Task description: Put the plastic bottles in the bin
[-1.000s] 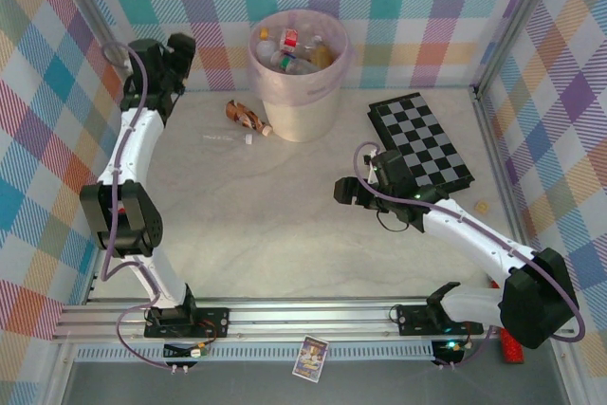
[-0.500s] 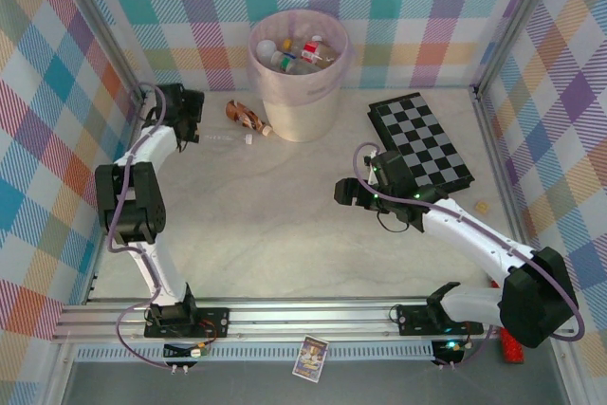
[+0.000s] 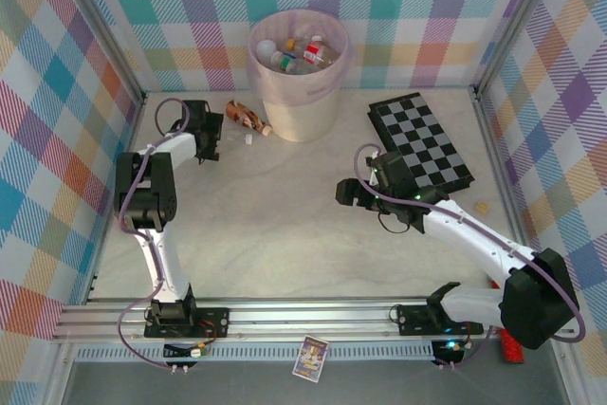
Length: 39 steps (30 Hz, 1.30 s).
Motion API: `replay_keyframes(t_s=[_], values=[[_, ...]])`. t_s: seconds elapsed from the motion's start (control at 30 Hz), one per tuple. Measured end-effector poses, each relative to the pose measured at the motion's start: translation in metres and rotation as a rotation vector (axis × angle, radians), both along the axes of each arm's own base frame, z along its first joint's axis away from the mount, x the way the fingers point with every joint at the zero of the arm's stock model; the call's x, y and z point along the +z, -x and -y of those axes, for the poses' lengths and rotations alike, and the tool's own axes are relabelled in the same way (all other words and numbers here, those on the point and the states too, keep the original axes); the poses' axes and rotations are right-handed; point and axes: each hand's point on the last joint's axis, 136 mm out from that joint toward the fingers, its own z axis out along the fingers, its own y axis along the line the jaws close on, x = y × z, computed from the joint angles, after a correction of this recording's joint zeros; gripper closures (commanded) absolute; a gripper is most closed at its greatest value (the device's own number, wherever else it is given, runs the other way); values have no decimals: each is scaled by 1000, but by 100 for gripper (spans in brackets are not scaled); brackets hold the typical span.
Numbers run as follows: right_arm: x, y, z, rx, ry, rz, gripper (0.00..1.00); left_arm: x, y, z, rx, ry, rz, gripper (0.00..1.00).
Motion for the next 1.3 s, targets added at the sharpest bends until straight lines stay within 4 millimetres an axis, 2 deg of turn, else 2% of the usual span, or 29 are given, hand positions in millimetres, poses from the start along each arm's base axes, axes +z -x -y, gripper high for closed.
replay_keyframes(t_s=[0.1,0.27,0.43,0.7,1.0,1.3], values=[[-2,2,2,-3,4,0,11,-11,0,3,3,6,-20,14],[-1,2,3,-6,5,3,11,-8,-5,2,24,6,-9,22],[2,3,6,-13,5,17,11,-17,-5,2,45,15,-27,32],[2,5,9,-21,17,14,11,-18,-5,0,59,17,-25,46],[6,8,13,-28,15,31,11,-14,-2,-2,71,11,-20,48],[5,9,14,-28,18,26,10,5,4,-5,80,5,20,48]])
